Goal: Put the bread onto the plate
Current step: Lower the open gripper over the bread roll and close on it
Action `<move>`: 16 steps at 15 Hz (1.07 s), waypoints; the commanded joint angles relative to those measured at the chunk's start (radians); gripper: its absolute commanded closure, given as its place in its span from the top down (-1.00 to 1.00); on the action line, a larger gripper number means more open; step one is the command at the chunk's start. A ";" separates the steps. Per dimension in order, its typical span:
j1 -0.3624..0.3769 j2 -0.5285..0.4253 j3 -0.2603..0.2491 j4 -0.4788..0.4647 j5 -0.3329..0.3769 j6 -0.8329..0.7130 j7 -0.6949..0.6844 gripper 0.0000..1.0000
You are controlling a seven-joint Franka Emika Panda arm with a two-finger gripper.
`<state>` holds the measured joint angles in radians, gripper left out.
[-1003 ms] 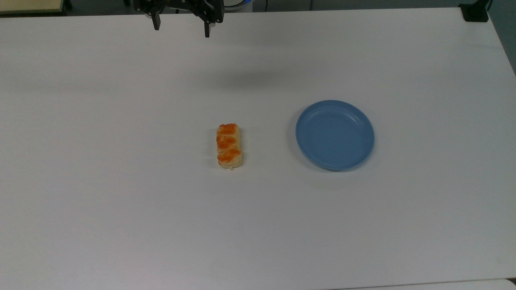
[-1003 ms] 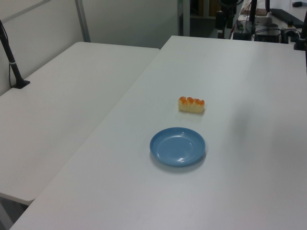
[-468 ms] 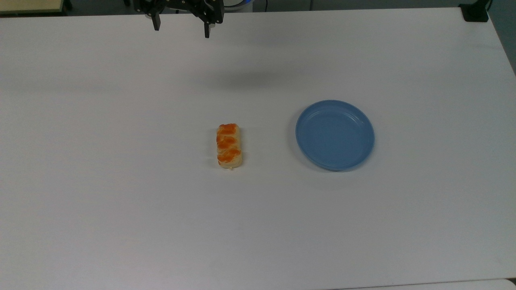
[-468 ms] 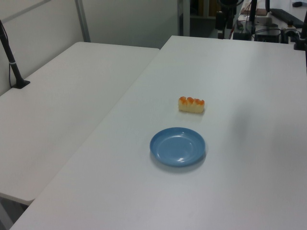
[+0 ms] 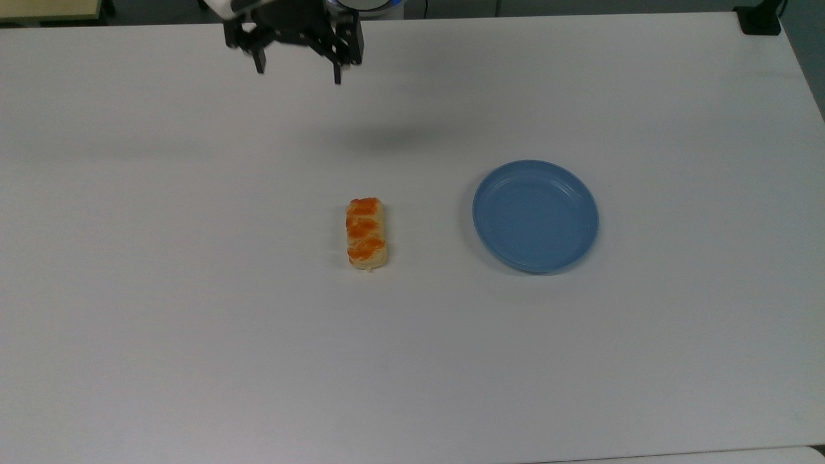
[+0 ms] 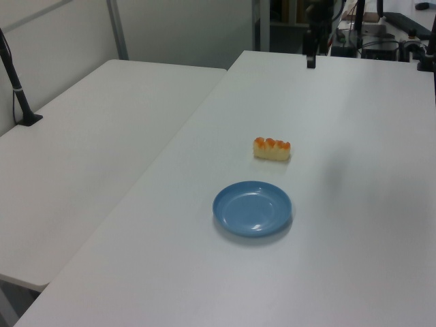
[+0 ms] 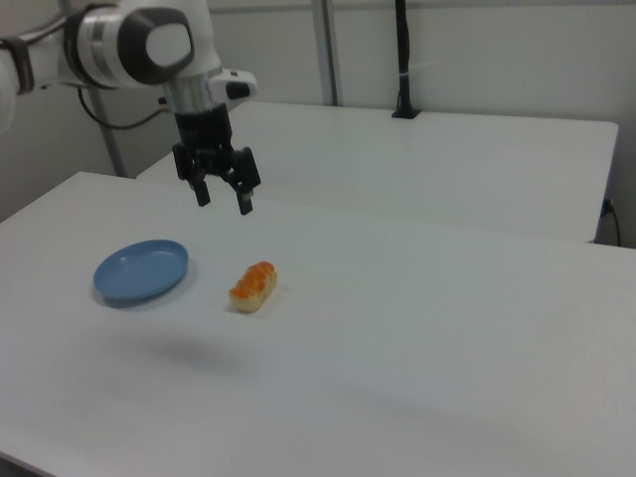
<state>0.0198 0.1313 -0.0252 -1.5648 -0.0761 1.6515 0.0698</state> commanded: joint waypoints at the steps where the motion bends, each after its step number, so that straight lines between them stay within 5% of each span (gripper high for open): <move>1: 0.040 0.083 -0.001 -0.009 0.018 0.095 -0.010 1.00; 8: 0.104 0.283 -0.001 -0.003 0.013 0.289 -0.007 1.00; 16: 0.117 0.389 -0.004 -0.001 -0.010 0.389 -0.010 1.00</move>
<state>0.1331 0.5031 -0.0191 -1.5735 -0.0767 2.0219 0.0698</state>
